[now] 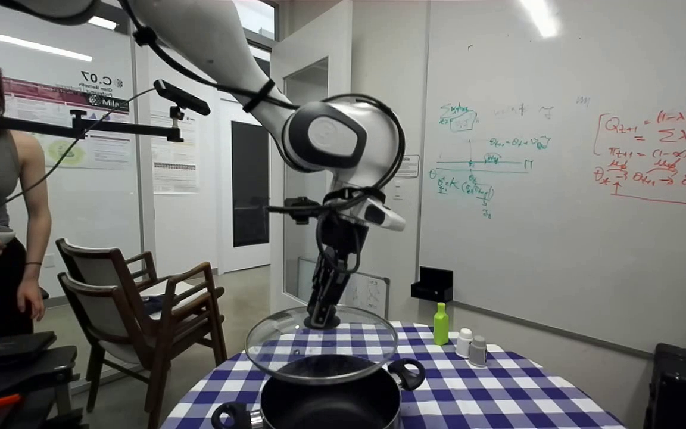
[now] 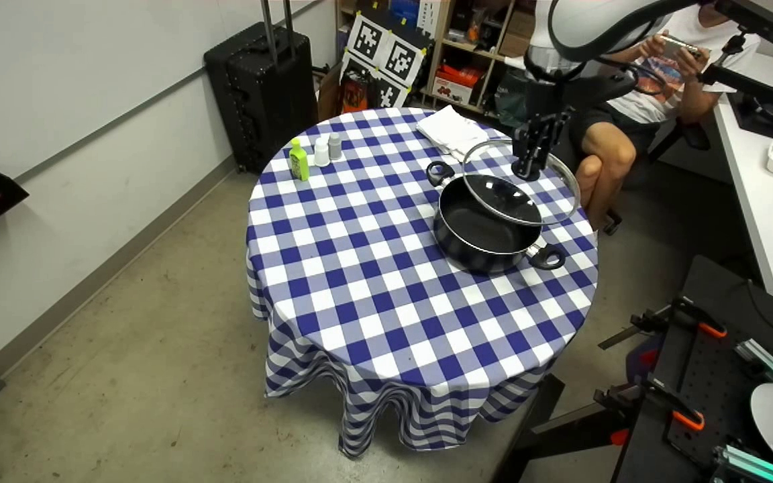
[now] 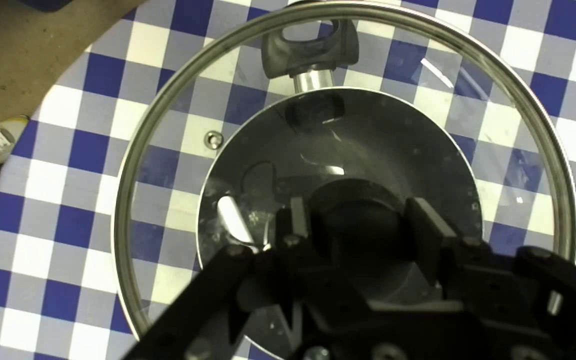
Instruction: Uncover the pot
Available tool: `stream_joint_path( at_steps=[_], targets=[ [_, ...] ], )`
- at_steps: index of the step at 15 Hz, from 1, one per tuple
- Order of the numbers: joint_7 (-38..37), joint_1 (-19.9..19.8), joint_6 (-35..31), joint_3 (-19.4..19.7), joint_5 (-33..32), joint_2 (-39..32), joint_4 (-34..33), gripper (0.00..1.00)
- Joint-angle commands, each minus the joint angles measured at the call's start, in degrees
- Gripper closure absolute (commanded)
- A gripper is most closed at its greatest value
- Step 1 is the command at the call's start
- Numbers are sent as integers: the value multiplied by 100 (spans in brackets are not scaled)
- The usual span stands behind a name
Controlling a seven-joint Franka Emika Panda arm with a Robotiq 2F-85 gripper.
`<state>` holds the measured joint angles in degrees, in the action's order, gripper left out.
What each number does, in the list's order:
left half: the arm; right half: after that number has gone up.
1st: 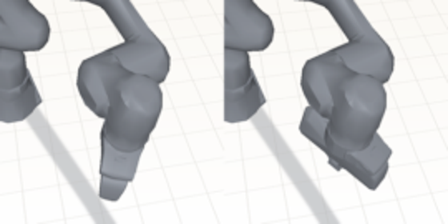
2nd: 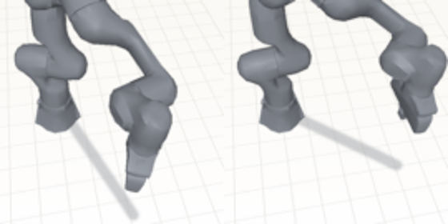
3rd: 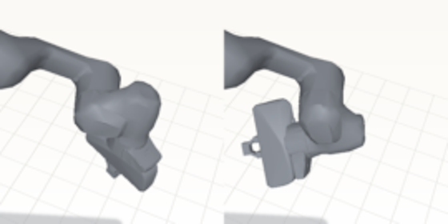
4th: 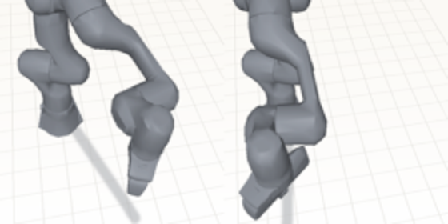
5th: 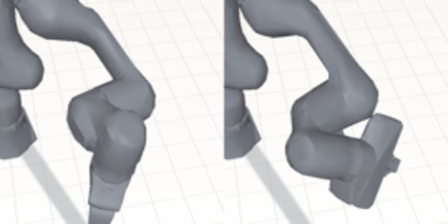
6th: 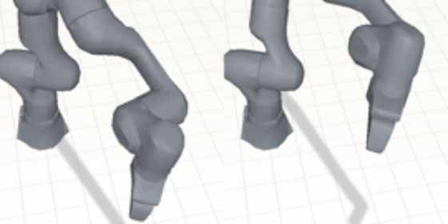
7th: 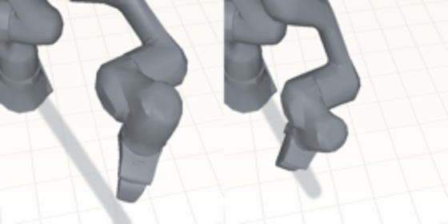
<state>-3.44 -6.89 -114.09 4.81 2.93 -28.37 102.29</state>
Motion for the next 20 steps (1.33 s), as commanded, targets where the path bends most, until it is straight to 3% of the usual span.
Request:
stream_joint_path(
  at_steps=[1,10,16,20],
  targets=[
    [-280,9,288,87,116,1094,633,75],
    [-799,0,449,235,13,2212,1231,75],
    [-627,-298,173,542,11,2330,1509,75],
    [-687,-538,-197,828,-436,2134,1593,75]
  ],
)
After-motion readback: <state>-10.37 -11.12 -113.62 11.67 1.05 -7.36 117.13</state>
